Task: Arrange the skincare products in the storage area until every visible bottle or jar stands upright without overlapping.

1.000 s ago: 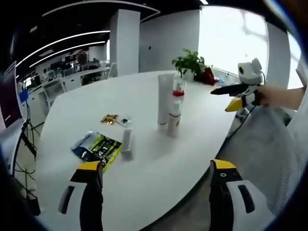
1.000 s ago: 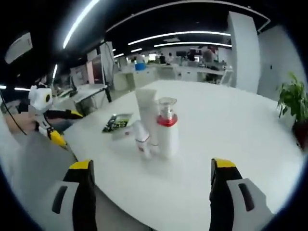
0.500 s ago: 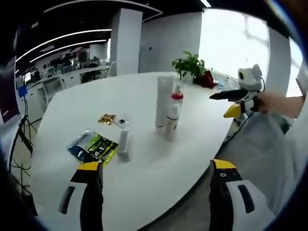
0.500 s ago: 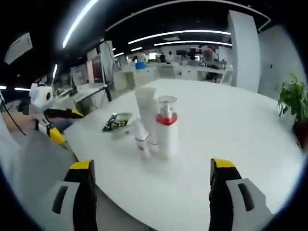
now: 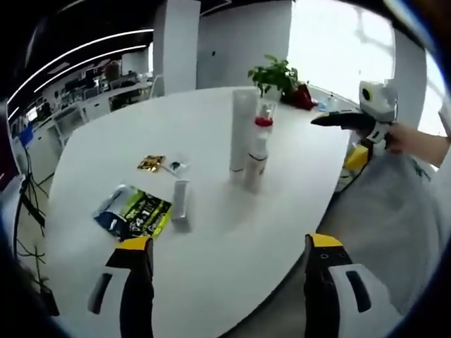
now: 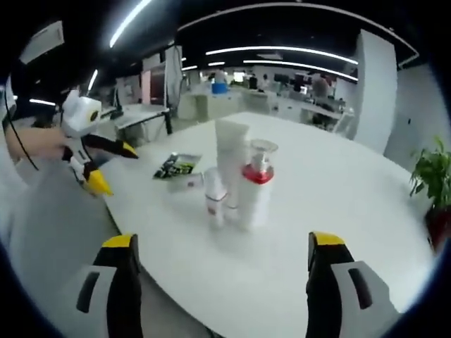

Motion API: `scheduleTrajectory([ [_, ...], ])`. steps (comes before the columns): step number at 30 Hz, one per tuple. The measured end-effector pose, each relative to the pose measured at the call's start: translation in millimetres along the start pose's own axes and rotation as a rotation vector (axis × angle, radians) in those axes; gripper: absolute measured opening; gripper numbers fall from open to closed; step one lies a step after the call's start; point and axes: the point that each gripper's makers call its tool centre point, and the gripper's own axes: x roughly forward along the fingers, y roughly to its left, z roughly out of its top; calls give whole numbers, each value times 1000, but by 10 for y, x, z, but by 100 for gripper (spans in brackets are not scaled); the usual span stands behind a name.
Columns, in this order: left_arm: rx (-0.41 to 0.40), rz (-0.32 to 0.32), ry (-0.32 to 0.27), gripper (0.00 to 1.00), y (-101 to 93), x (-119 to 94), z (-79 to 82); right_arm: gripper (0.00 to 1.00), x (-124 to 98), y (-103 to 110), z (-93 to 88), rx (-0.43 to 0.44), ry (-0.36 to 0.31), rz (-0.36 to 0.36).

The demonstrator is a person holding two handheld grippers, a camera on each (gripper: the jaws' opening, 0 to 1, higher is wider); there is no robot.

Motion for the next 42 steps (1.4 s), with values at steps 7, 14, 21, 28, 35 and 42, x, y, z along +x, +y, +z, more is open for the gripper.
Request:
scheduleTrajectory([
  [7,28,-6,85,79,103,183,-20,97,-22,-35,-20,21,5,-15],
  [14,37,4,158,75,233,368,-5,96,-2,-30,-47,3,24,-14],
  [21,90,9,242,68,392,610,-15,95,43,-65,-86,19,39,-5],
  [28,100,6,306,62,523,831,-7,94,34,-49,-101,18,50,-8],
  [35,137,-2,357,57,620,993,1,92,33,-78,-125,19,57,-14],
  [42,179,-14,394,52,690,1114,75,92,35,-118,-159,36,62,-20],
])
